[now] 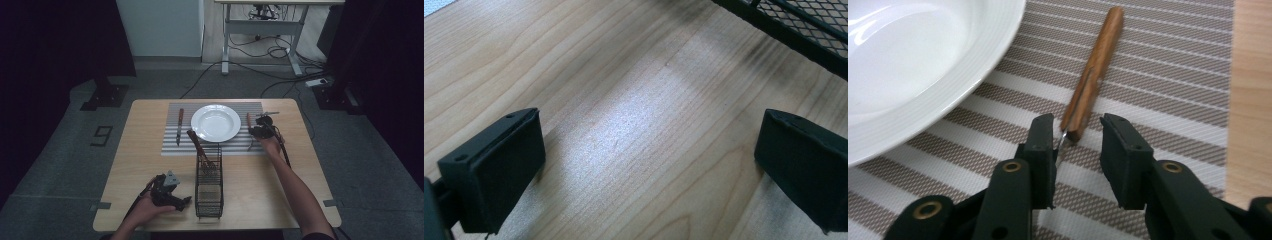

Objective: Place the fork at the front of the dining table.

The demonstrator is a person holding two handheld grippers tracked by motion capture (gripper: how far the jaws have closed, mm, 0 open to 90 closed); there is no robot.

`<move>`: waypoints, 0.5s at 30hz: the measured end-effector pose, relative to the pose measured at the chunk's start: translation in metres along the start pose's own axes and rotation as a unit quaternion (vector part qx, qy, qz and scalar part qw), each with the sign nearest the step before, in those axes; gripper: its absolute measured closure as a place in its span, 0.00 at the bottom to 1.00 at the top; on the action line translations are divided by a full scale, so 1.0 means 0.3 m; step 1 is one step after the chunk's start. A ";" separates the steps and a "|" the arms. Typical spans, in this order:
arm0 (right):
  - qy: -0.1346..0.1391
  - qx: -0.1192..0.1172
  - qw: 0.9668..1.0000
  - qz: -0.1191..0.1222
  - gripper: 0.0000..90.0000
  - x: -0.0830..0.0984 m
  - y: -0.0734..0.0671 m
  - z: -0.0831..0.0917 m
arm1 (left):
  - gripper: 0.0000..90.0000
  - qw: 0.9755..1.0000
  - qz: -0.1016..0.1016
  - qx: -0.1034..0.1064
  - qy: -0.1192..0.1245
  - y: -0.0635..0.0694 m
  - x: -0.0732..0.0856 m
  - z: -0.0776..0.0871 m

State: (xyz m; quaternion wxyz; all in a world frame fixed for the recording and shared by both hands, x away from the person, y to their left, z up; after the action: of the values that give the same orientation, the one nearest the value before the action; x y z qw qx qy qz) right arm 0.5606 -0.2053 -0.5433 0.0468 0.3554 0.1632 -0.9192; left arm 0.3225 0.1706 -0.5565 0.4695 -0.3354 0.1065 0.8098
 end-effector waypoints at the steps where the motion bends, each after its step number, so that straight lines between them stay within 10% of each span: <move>1: -0.002 -0.001 1.000 0.001 0.77 0.003 -0.002 -0.001 | 0.00 1.000 0.000 0.000 0.000 0.000 0.000 0.000; 15: -0.002 0.001 1.000 -0.023 0.89 -0.045 0.002 -0.056 | 0.00 1.000 0.000 0.000 0.000 0.000 0.000 0.000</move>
State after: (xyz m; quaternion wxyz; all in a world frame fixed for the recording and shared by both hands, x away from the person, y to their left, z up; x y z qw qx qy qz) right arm 0.5815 -0.2008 -0.5460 0.0261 0.3495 0.1705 -0.9209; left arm 0.3226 0.1707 -0.5565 0.4697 -0.3353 0.1065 0.8097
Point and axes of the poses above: each handheld gripper's, and its own axes: z roughly backward along the jaws, x roughly out of its underside, y roughly to its right, the point moved 1 cm from there along -z, roughly forward along the jaws, and after that the axes turned 13 degrees about -z, right-handed, at the moved point
